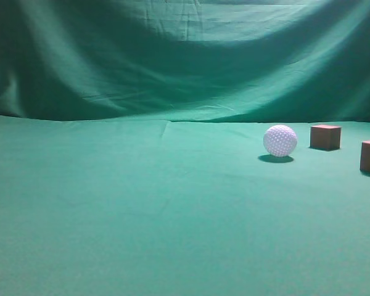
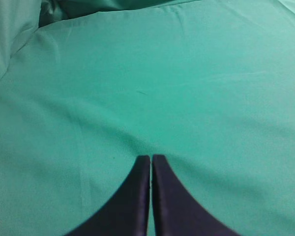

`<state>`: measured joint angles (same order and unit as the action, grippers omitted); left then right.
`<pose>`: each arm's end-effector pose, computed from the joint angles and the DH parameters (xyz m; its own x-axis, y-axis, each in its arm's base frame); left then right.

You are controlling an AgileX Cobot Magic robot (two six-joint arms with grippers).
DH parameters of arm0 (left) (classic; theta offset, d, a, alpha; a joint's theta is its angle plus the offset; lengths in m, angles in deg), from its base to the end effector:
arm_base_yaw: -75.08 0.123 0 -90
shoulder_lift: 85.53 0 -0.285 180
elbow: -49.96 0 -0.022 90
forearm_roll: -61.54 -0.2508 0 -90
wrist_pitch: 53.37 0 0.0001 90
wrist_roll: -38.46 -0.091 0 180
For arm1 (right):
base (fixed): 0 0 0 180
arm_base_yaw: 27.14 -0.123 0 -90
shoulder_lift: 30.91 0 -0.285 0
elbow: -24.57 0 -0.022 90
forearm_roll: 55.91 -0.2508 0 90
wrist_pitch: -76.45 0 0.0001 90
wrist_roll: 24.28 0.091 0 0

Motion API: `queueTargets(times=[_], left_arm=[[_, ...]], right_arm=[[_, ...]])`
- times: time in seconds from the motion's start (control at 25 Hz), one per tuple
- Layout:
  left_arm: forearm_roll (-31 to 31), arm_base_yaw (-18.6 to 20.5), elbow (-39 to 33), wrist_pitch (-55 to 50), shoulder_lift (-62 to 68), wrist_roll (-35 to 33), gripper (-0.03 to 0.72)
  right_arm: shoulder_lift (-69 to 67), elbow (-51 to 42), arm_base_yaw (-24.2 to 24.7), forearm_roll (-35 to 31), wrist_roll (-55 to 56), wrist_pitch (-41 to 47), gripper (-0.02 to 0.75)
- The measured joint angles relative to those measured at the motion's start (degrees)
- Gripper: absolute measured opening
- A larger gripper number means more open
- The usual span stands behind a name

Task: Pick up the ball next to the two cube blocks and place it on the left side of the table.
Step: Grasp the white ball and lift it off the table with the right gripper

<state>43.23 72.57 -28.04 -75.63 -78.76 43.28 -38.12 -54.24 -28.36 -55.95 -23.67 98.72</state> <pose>0.0520 0.0086 0.1764 -0.2842 0.2226 -0.9326 -0.0110 0.9719 0.2353 0.0523 0.0011 0.1695 -0.3140 0.0046 -0.9494 -0.0180 0.9998 0.0108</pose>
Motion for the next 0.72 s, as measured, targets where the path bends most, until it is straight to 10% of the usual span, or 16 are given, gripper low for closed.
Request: queueTargets(times=[0.72], left_arm=[[0.0, 0.0, 0.0, 0.0, 0.0, 0.0, 0.0]], right_arm=[[0.0, 0.0, 0.0, 0.04, 0.0, 0.0, 0.0]])
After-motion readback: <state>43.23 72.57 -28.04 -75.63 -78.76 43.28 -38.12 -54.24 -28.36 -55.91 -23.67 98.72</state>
